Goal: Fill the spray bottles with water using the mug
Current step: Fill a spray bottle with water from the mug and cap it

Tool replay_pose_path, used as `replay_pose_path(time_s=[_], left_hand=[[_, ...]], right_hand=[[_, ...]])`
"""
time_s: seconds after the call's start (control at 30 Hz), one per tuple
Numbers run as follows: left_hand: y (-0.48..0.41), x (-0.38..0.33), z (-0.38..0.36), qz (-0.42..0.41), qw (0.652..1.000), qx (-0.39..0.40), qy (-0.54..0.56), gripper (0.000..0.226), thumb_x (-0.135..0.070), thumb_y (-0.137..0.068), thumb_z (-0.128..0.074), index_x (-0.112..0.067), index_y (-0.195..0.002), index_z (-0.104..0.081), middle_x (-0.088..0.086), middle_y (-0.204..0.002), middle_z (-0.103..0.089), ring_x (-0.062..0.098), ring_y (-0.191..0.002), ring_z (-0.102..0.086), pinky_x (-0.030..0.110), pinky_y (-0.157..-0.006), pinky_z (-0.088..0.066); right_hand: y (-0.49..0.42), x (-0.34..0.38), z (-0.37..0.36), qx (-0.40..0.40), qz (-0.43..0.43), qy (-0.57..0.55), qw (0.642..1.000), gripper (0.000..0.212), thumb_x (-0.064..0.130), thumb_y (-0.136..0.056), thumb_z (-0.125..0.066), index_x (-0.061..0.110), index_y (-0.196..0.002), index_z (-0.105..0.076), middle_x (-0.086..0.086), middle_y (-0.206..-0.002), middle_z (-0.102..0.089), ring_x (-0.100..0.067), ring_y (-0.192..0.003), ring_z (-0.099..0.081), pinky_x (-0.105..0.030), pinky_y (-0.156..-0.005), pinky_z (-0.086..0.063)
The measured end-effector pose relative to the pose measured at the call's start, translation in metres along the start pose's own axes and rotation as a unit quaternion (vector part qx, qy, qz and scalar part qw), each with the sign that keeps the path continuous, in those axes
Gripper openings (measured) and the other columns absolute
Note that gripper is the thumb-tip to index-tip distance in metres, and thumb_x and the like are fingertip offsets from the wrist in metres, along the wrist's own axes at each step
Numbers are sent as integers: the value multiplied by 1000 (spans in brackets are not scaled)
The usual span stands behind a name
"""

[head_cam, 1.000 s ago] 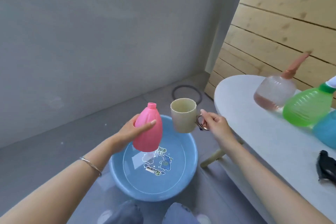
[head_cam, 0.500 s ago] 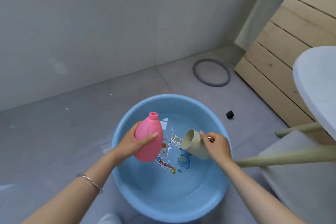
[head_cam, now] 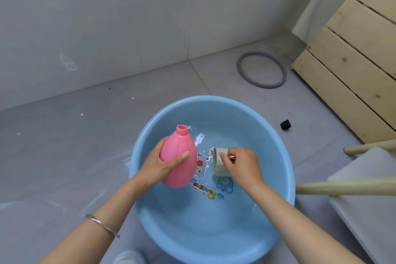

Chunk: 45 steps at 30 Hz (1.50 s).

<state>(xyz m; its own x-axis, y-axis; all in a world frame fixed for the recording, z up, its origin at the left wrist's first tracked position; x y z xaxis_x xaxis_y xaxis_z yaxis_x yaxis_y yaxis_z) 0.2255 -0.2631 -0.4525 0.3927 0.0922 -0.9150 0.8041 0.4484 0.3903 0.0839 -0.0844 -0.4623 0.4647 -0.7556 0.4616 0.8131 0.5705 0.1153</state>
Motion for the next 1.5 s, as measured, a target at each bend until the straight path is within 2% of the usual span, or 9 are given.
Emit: replay_pose_path(time_s=[0.23,0.33,0.47,0.6,0.77,0.93,1.17,1.37,1.5], left_hand=[[6,-11,9,-11,999,-19,35,66,-67,-47,-69,-47,-108,-53,-22,-104,-66,-11,-85,-65,10,-65,-51],[8,-14,17,-15,997,-39,57,69,-69,-44,-71,-47,-107,-53,-21,-106,-66,-11,-84,-65,11,-64,-52],[8,-21,21,-36,994,-48,88,72,-68,-41,-75,-47,-106,-54,-22,-99,-69,-10,-83,-66,10,-63,-51],[5,-21,21,-42,995,-45,82,93,-85,-28,-75,-45,-110,-55,-21,-100,-70,-7,-87,-67,12,-66,-52],[4,-17,14,-29,998,-27,48,71,-63,-42,-73,-39,-106,-56,-15,-102,-68,-10,-79,-66,9,-62,-50],[-1,-10,4,-33,999,12,-35,80,-64,-42,-79,-43,-115,-53,-15,-109,-66,-4,-89,-65,11,-67,-50],[-2,-7,-10,-42,992,64,-98,80,-62,-43,-85,-49,-115,-52,-19,-110,-63,-3,-91,-64,13,-70,-51],[-1,-2,-15,-52,987,67,-134,88,-67,-41,-84,-48,-121,-50,-22,-113,-60,-2,-99,-62,19,-80,-53],[-2,-1,-19,-65,986,64,-138,84,-67,-42,-85,-52,-117,-51,-22,-113,-61,1,-99,-62,25,-84,-55]], right_hand=[[1,31,-16,7,10,-122,993,50,31,-91,-59,17,-49,-36,5,-50,-33,-11,-54,-35,-24,-54,-22],[0,25,-11,-3,-78,-272,959,48,26,-91,-61,2,-55,-41,4,-51,-28,-9,-49,-26,-23,-50,-22],[8,19,4,-23,-168,-422,891,48,17,-90,-60,15,-45,-45,13,-42,-34,-3,-43,-30,-17,-50,-30],[12,13,25,-68,-173,-473,861,55,16,-91,-59,22,-39,-42,13,-44,-31,-4,-49,-31,-19,-60,-30],[21,2,57,-121,-152,-512,837,51,24,-87,-64,23,-46,-34,7,-51,-25,-9,-54,-26,-29,-64,-23],[31,5,88,-131,-136,-499,846,48,45,-62,-76,25,-43,-37,1,-60,-17,-19,-66,-17,-31,-63,-20],[42,14,115,-123,-114,-487,857,60,48,-62,-78,8,-53,-34,-19,-65,-16,-38,-67,-15,-41,-65,-16],[45,27,131,-140,-79,-438,885,51,11,-83,-67,12,-45,-33,11,-37,-29,-2,-39,-33,-9,-46,-28],[45,33,135,-141,-62,-403,902,48,6,-85,-65,11,-49,-33,13,-30,-34,2,-33,-40,-7,-43,-28]])
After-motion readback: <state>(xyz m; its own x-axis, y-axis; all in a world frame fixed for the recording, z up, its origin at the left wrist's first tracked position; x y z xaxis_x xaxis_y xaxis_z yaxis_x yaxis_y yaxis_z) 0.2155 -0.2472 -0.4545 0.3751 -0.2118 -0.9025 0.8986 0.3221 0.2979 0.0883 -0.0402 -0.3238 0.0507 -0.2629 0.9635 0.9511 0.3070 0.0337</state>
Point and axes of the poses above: each hand's wrist, its own y-axis away from the middle knuckle, its own z-axis out of the back of the hand, x = y × z, the point moved 1 cm from there along -y, towards the middle knuckle
